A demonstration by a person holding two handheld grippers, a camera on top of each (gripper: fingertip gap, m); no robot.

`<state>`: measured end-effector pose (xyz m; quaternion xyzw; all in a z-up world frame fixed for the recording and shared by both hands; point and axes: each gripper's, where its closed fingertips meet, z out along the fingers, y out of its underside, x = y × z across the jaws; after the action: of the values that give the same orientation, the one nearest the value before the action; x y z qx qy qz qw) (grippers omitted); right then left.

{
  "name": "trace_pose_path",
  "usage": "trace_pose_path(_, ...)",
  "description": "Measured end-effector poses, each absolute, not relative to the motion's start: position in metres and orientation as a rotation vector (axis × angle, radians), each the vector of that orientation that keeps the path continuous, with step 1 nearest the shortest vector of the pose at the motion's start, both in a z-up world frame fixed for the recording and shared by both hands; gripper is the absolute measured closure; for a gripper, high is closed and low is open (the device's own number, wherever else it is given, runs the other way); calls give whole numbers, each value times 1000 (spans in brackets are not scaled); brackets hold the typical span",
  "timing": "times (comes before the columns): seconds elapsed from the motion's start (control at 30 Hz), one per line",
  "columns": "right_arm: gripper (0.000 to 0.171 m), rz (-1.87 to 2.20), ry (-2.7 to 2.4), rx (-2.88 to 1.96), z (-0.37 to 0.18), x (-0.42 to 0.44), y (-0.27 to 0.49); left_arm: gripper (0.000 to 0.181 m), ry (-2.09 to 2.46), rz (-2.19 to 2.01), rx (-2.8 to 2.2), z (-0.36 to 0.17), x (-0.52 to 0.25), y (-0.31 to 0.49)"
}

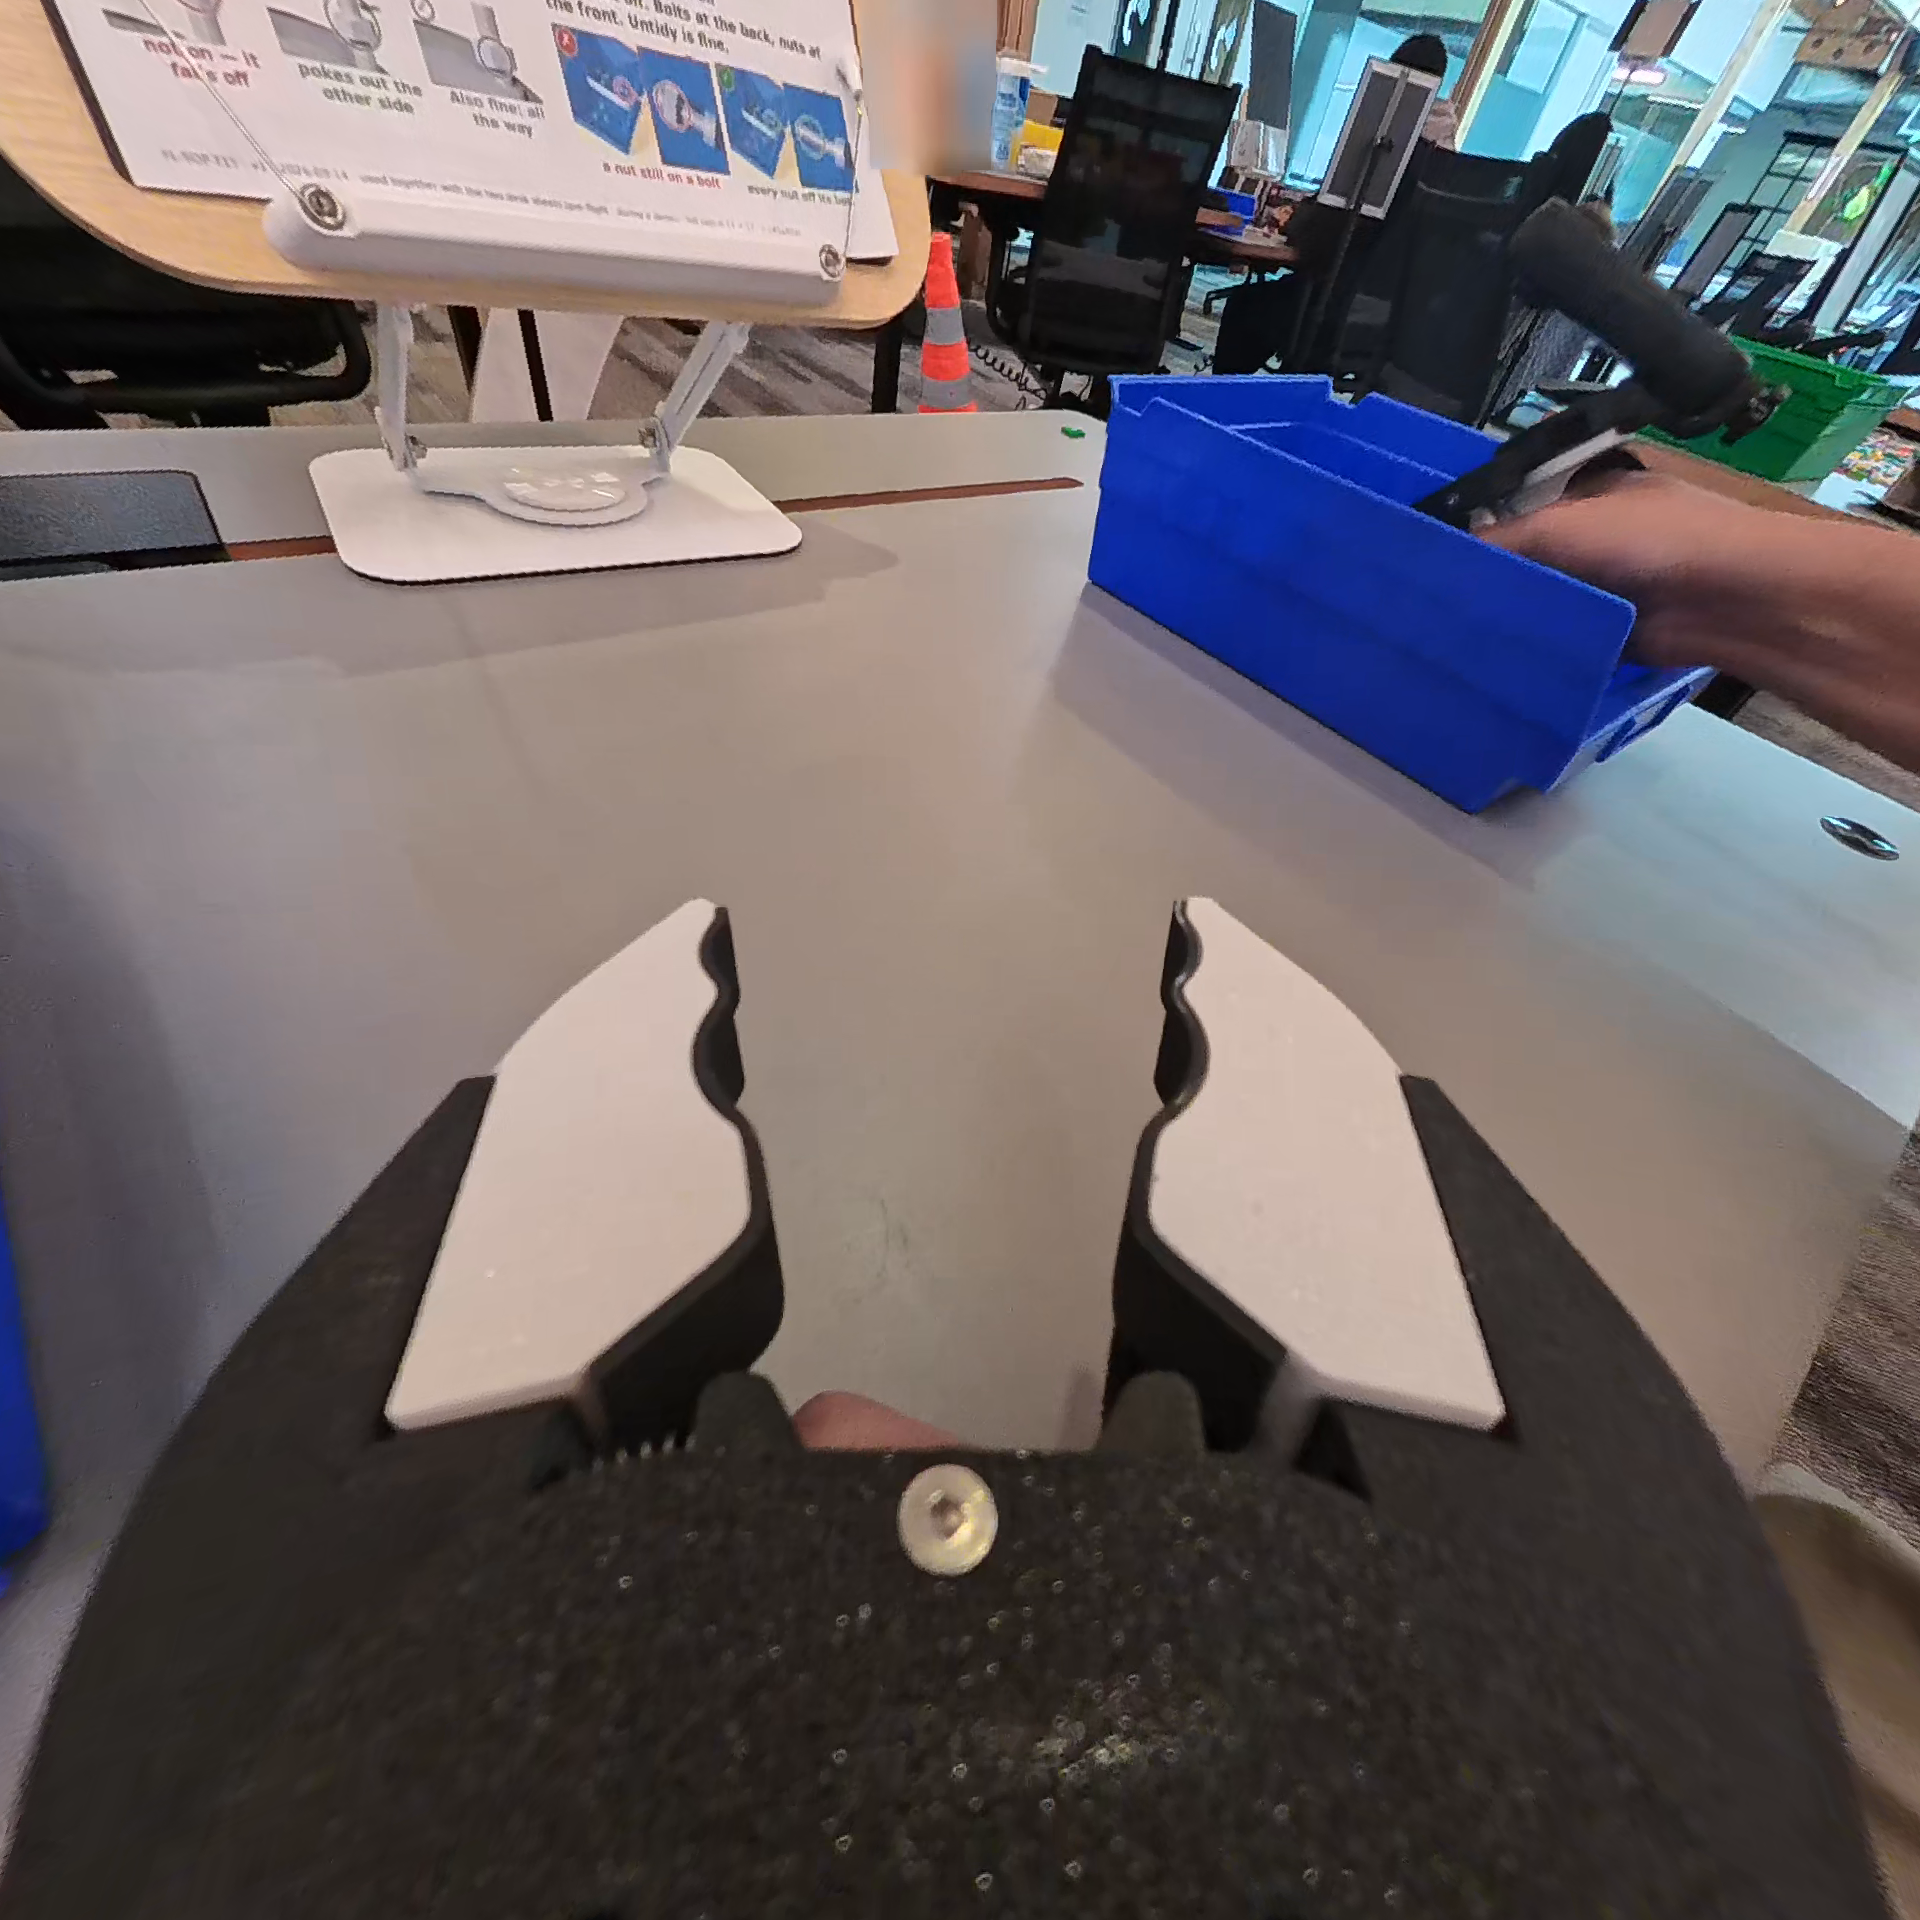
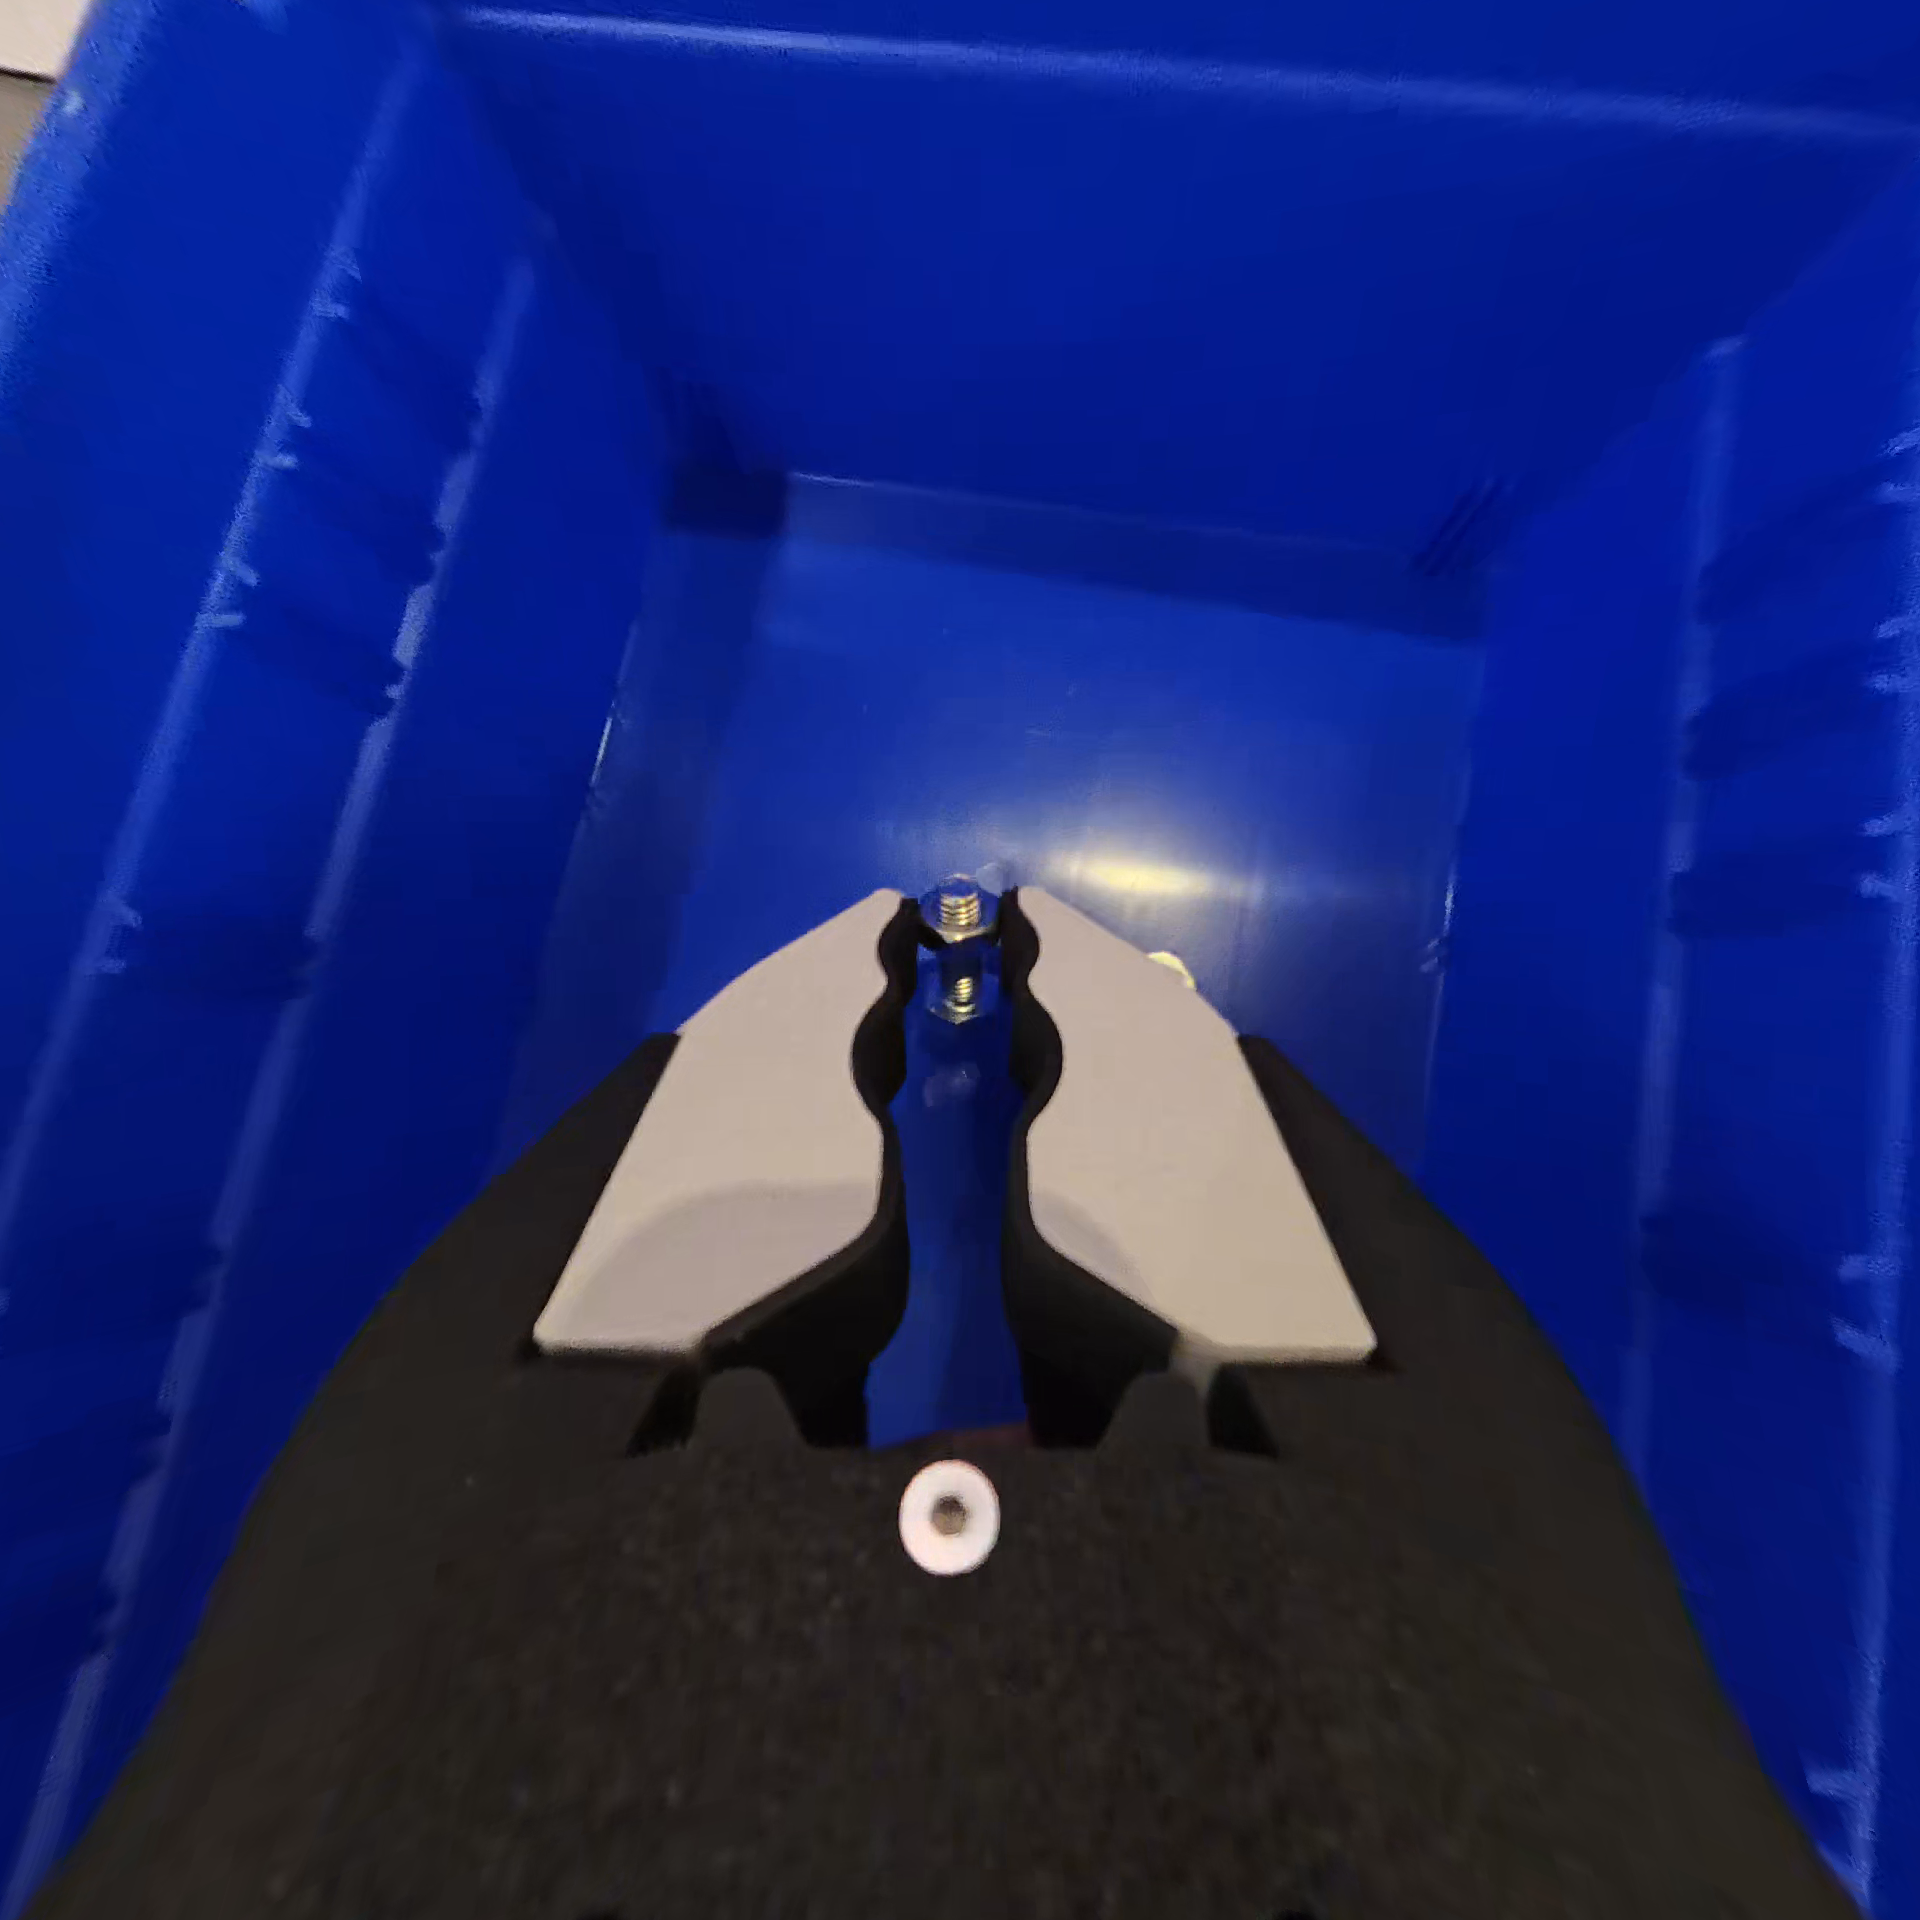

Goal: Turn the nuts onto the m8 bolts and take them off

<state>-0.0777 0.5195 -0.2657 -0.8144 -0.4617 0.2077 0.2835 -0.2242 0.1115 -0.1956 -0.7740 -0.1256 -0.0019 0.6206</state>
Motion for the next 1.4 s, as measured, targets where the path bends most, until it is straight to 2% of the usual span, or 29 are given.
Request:
trace_pose_path(0.23, 153, 469, -1278, -2169, -268, -69, 524, 103, -274, -32, -1803, -204, -220, 117)
trace_pose_path(0.4, 149, 599, -1228, -2037, -216, -70, 508, 104, -267, -29, -1794, -201, -219, 116)
trace_pose_path(0.53, 147, 804, -1159, -1771, -135, -83, 437, 104, -259, 11, -1783, -196, -224, 113)
trace_pose_path(0.63, 143, 936, -1123, -1591, -107, -94, 351, 104, -277, 37, -1765, -192, -234, 111)
trace_pose_path(0.73, 138, 1020, -1106, -1521, -127, -115, 275, 104, -315, 43, -1733, -190, -241, 107)
trace_pose_path(0.83, 132, 1037, -1112, -1540, -165, -131, 234, 104, -327, 83, -1720, -192, -245, 102)
trace_pose_path(1.07, 119, 945, -1131, -1604, -203, -135, 217, 106, -339, 169, -1744, -196, -244, 96)
trace_pose_path(1.4, 118, 1001, -1160, -1618, -210, -141, 208, 105, -377, 178, -1759, -200, -246, 95)
